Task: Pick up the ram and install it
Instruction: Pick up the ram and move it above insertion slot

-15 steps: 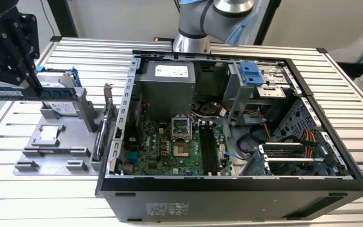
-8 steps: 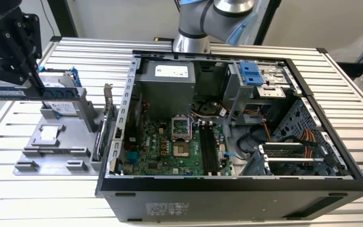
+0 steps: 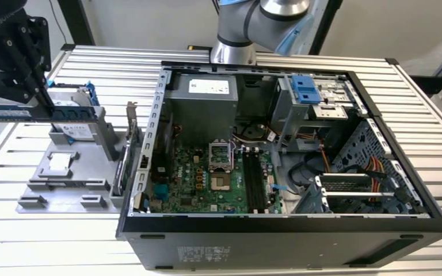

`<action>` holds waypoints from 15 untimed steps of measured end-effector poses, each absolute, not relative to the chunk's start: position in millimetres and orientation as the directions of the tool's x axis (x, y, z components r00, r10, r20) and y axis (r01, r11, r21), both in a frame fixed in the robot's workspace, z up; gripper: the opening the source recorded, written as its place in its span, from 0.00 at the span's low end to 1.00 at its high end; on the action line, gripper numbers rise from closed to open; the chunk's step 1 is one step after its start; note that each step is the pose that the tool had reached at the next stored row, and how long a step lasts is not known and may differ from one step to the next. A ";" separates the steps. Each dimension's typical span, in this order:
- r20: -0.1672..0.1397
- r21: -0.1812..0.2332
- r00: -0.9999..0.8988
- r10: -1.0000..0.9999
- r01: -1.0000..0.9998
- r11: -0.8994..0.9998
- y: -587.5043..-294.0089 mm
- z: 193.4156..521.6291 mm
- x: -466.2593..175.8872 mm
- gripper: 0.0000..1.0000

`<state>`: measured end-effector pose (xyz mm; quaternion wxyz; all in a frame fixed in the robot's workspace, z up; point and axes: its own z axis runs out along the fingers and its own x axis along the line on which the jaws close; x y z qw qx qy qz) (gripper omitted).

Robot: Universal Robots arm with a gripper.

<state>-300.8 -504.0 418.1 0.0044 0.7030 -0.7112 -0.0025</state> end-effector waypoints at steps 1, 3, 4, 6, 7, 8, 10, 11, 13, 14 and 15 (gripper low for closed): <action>0.003 0.010 -0.012 -1.000 -1.000 0.012 -504.0 418.1 -300.1 0.00; 0.003 0.010 -0.012 -1.000 -1.000 0.012 -504.1 418.0 -298.4 0.00; 0.003 0.010 -0.012 -1.000 -1.000 0.012 -504.1 418.1 -297.3 0.00; 0.003 0.010 -0.012 -1.000 -1.000 0.012 -504.1 418.0 -295.3 0.00; 0.003 0.010 -0.012 -1.000 -1.000 0.012 -504.1 418.0 -294.3 0.00; 0.003 0.010 -0.012 -1.000 -1.000 0.012 -504.1 418.0 -293.3 0.00; 0.003 0.010 -0.012 -1.000 -1.000 0.012 -504.1 418.0 -291.5 0.00; 0.003 0.010 -0.012 -1.000 -1.000 0.012 -504.1 418.0 -290.5 0.00; 0.003 0.010 -0.012 -1.000 -1.000 0.012 -504.1 418.0 -288.6 0.00; 0.003 0.010 -0.012 -1.000 -1.000 0.012 -504.1 418.0 -287.6 0.00; 0.003 0.010 -0.012 -1.000 -1.000 0.012 -504.1 418.0 -286.7 0.00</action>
